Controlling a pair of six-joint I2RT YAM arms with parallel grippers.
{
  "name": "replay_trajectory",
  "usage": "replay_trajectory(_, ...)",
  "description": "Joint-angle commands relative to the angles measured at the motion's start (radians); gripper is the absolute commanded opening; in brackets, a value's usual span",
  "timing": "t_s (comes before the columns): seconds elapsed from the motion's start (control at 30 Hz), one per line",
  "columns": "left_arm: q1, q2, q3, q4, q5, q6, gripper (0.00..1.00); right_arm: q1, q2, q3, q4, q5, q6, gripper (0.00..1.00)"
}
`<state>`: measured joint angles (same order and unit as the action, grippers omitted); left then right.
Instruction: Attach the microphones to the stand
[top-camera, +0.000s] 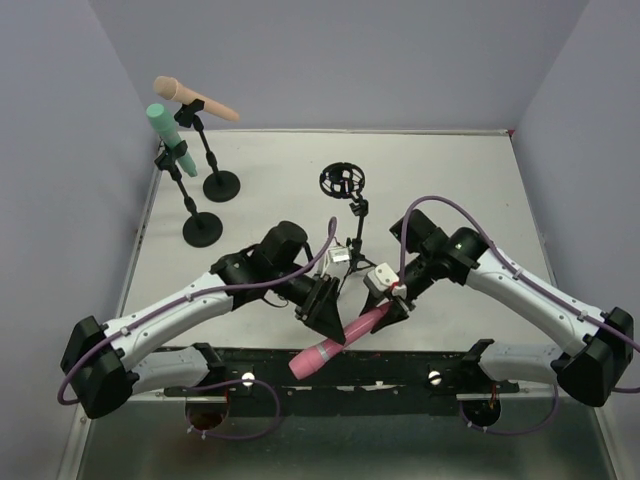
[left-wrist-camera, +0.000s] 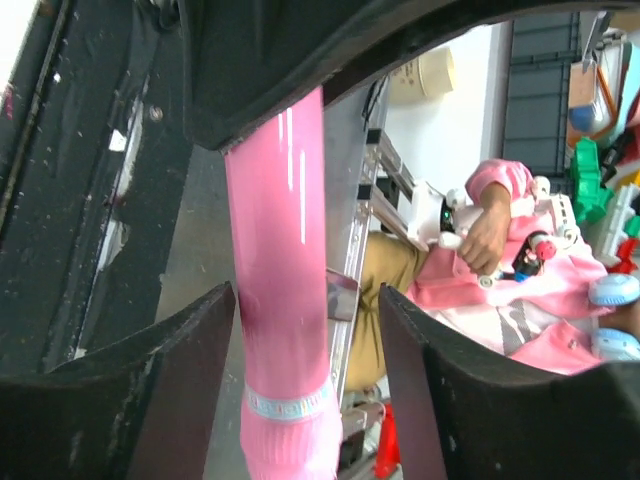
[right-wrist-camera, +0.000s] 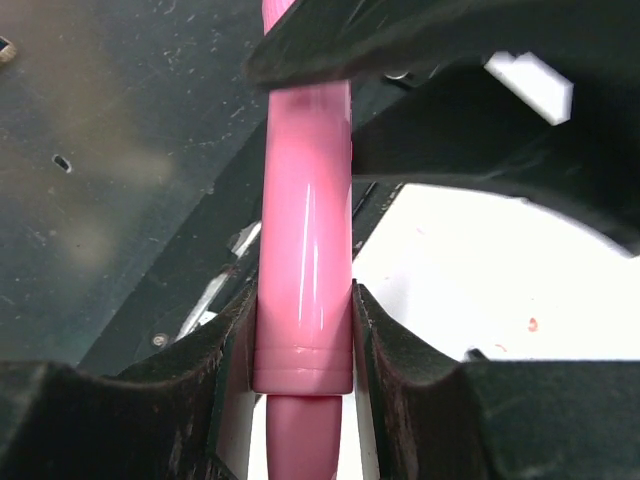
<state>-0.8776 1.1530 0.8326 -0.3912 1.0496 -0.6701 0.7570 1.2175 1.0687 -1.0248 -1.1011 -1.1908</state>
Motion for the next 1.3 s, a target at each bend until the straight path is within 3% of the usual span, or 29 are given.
replay_trajectory(0.0,0.055,-0.137,0.054,-0.017,-0.074,0.035,0.72,0.012,-0.038,-0.041,-0.026,-0.036,0.022,0.26)
replay_trajectory(0.23,0.212,-0.428,0.042,-0.054,-0.308,0.155,0.84,-0.044,-0.078,-0.036,-0.003,-0.091,0.098,0.24)
replay_trajectory(0.3,0.238,-0.577,-0.022,0.010,-0.437,0.153,0.98,-0.082,-0.087,-0.001,0.005,-0.124,0.150,0.23)
replay_trajectory(0.43,0.244,-0.850,-0.168,0.122,-0.750,0.099,0.98,-0.133,-0.076,0.108,0.063,-0.151,0.356,0.24)
replay_trajectory(0.67,0.244,-1.101,-0.274,0.325,-0.993,0.006,0.98,-0.179,-0.041,0.328,0.182,-0.069,0.754,0.24)
replay_trajectory(0.83,0.244,-1.064,-0.271,0.385,-0.998,-0.130,0.98,-0.234,-0.026,0.395,0.350,0.001,0.997,0.24)
replay_trajectory(1.07,0.241,-0.845,-0.274,0.708,-0.881,-0.347,0.98,-0.243,0.043,0.393,0.512,-0.031,1.149,0.24)
replay_trajectory(1.17,0.198,-0.721,-0.253,0.811,-0.898,-0.370,0.98,-0.243,0.048,0.381,0.630,-0.055,1.264,0.24)
replay_trajectory(1.27,0.096,-0.627,-0.224,0.865,-1.009,-0.306,0.99,-0.243,0.068,0.390,0.672,-0.071,1.315,0.24)
